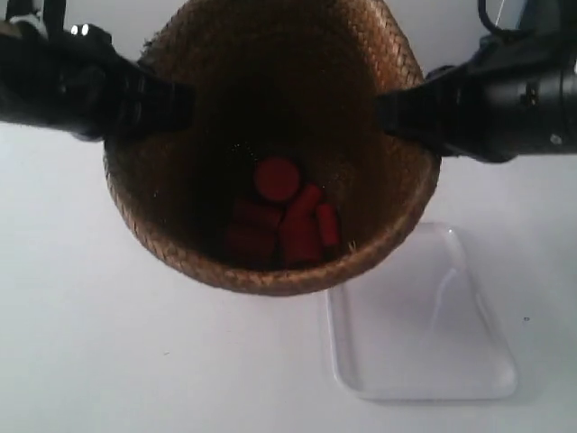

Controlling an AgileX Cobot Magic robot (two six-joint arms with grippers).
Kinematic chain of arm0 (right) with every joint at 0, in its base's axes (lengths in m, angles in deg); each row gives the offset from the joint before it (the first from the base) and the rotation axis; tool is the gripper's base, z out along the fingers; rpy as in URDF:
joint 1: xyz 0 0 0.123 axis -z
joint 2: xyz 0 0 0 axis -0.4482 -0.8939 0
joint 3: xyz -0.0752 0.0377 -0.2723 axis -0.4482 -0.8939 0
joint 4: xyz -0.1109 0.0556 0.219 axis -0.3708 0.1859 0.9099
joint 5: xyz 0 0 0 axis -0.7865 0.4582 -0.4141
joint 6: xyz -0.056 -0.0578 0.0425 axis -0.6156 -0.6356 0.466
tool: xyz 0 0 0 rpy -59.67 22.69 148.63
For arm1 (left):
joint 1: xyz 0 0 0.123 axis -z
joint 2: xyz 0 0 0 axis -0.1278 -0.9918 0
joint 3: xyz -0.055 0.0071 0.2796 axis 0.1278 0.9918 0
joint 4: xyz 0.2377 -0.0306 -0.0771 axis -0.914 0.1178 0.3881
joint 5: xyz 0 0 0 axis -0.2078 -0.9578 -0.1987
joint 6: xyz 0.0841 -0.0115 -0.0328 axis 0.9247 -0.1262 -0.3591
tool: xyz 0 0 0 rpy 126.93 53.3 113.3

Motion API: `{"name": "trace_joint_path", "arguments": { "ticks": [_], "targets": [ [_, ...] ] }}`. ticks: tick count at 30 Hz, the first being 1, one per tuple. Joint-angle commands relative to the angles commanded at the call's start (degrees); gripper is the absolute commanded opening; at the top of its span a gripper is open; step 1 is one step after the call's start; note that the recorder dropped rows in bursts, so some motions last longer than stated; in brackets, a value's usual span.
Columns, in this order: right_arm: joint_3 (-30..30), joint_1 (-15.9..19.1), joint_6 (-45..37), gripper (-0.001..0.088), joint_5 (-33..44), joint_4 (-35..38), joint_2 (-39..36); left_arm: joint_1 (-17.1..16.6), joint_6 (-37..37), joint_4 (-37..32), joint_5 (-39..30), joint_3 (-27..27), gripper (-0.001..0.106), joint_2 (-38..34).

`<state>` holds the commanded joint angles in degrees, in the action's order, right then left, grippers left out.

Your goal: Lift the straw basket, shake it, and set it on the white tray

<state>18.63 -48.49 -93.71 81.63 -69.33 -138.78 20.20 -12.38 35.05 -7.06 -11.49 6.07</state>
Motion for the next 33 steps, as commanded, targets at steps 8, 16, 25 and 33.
{"name": "trace_joint_path", "arguments": {
  "ticks": [8,16,25,33],
  "targets": [
    [-9.85,-3.08,0.0,0.0,-12.01,0.71,6.34,1.8,0.26,-0.75,13.68,13.27,0.0,10.42],
    [-7.34,-3.85,1.99,0.0,-14.49,2.64,2.75,1.8,-3.09,-0.82,21.03,15.11,0.0,10.62],
    [-11.87,-6.67,-0.25,0.0,-30.47,6.0,2.43,1.71,-0.66,-1.88,22.32,16.56,0.0,10.94],
    [-3.67,-9.87,2.98,0.0,-10.59,6.78,6.36,4.54,-6.12,-8.54,8.33,11.29,0.0,17.81]
  ]
}}
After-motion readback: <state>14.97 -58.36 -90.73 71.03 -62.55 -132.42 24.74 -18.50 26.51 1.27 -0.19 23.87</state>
